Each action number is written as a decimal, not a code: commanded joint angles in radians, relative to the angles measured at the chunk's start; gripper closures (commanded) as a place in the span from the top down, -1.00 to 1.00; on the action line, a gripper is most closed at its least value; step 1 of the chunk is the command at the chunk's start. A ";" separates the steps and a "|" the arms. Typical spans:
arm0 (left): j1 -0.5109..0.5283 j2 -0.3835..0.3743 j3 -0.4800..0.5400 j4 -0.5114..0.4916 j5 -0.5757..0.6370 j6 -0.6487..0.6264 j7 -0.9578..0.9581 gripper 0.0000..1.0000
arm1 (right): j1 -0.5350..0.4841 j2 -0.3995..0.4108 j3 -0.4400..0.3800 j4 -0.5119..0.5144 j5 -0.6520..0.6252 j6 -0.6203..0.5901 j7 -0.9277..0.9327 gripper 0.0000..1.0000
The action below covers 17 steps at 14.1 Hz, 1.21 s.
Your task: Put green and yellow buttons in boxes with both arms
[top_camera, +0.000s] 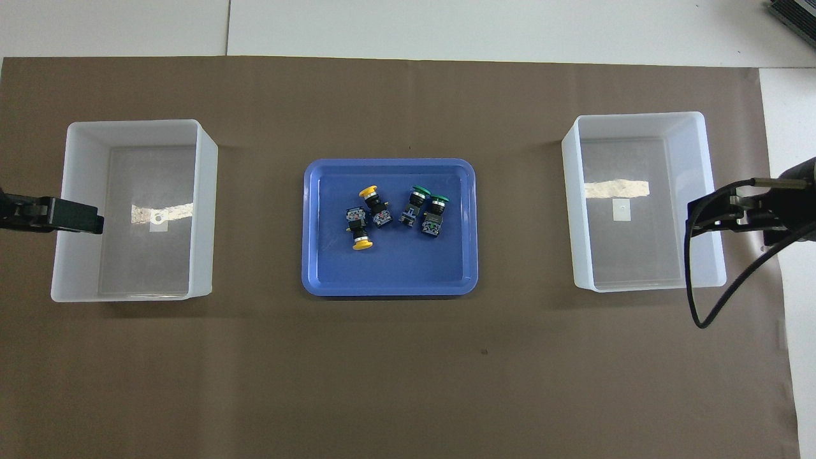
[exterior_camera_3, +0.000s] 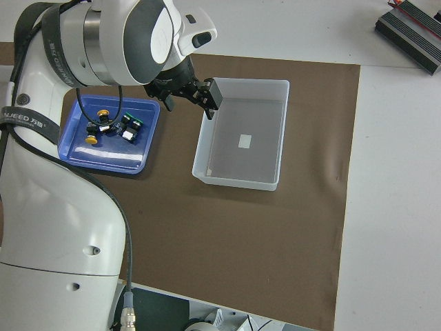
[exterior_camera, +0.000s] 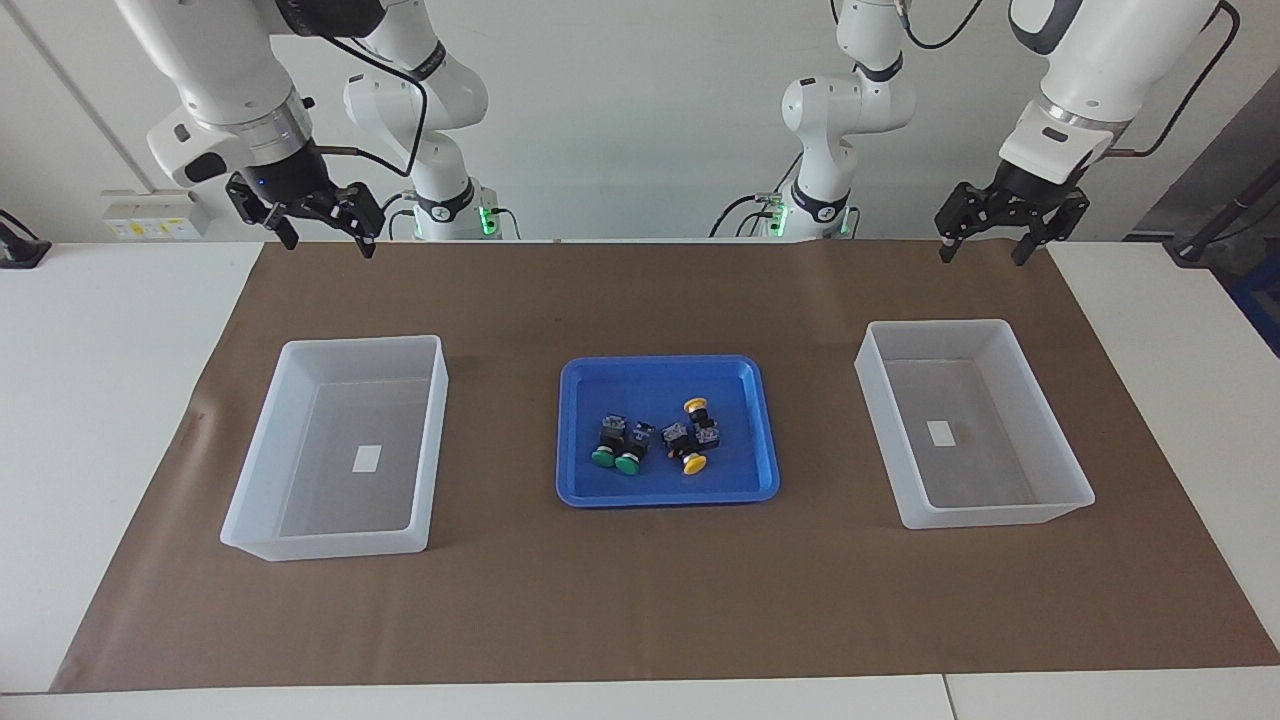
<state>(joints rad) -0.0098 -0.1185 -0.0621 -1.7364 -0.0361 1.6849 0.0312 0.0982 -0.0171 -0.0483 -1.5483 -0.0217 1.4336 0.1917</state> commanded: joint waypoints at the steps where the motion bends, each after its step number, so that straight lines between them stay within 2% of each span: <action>1: -0.076 -0.078 -0.004 -0.158 -0.013 0.137 -0.112 1.00 | -0.003 -0.026 -0.001 -0.030 -0.012 0.008 -0.014 1.00; 4: -0.096 -0.050 -0.004 -0.163 -0.016 0.180 -0.165 1.00 | 0.000 -0.026 -0.001 -0.030 -0.012 0.008 -0.014 1.00; 5: -0.119 -0.026 -0.004 -0.163 -0.014 0.208 -0.235 1.00 | 0.000 -0.026 0.001 -0.030 -0.012 0.008 -0.014 1.00; 7: -0.186 0.044 -0.004 -0.163 -0.016 0.309 -0.391 1.00 | 0.000 -0.026 0.001 -0.030 -0.012 0.008 -0.012 1.00; 11: -0.286 0.222 -0.004 -0.158 -0.014 0.527 -0.578 1.00 | 0.000 -0.026 0.001 -0.030 -0.012 0.008 -0.011 1.00; 14: -0.312 0.292 -0.004 -0.158 -0.014 0.597 -0.615 1.00 | 0.001 -0.026 0.001 -0.030 -0.012 0.007 -0.015 1.00; 17: -0.392 0.376 0.001 -0.161 -0.011 0.699 -0.770 1.00 | 0.000 -0.026 0.001 -0.030 -0.012 0.008 -0.017 1.00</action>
<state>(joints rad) -0.3463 0.2147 -0.0798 -1.9041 -0.0427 2.3359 -0.6648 0.0993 -0.0173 -0.0482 -1.5483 -0.0217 1.4336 0.1917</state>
